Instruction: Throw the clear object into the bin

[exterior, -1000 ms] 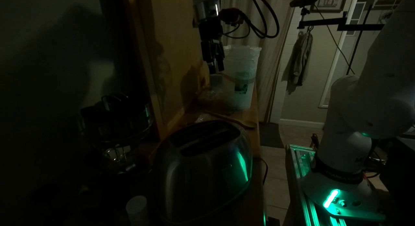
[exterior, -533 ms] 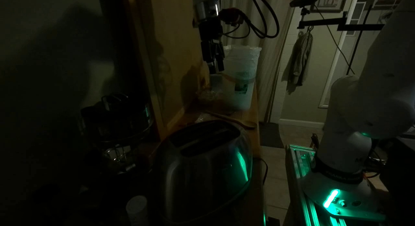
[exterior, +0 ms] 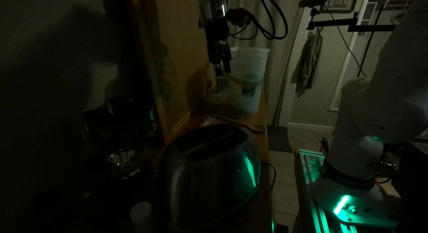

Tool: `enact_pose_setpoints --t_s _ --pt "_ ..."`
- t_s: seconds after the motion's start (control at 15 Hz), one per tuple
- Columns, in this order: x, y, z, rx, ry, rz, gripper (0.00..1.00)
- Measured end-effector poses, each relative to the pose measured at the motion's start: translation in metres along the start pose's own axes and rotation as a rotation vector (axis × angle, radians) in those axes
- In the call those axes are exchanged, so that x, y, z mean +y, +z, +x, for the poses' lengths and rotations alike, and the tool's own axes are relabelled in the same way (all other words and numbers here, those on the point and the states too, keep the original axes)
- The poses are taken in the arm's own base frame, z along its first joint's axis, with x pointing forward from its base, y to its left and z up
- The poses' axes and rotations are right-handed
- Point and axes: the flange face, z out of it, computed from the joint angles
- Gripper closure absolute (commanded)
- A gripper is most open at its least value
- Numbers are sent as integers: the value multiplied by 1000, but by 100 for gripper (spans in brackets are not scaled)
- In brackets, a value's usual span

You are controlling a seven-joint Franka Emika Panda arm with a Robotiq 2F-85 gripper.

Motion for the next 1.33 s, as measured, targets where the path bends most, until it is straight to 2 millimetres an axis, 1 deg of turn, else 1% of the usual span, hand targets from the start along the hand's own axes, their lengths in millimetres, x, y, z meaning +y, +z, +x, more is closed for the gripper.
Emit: enact_pose_setpoints --t_s 0.2,0.33,0.47,0.67,0.8,1.0,1.13,1.33 --pt "1 -10 2 55 -92 -70 0" --pt "-2 -17 2 83 -178 -110 0" --pt "-14 -22 1 101 -273 -133 0" --pt "-38 -24 3 132 -427 -158 0" --pt "-53 -17 8 150 -530 -176 0" --pt "-70 2 18 155 -635 -204 0" --pt "-73 8 23 149 -650 -212 0" --pt "-73 8 24 148 -655 -213 0"
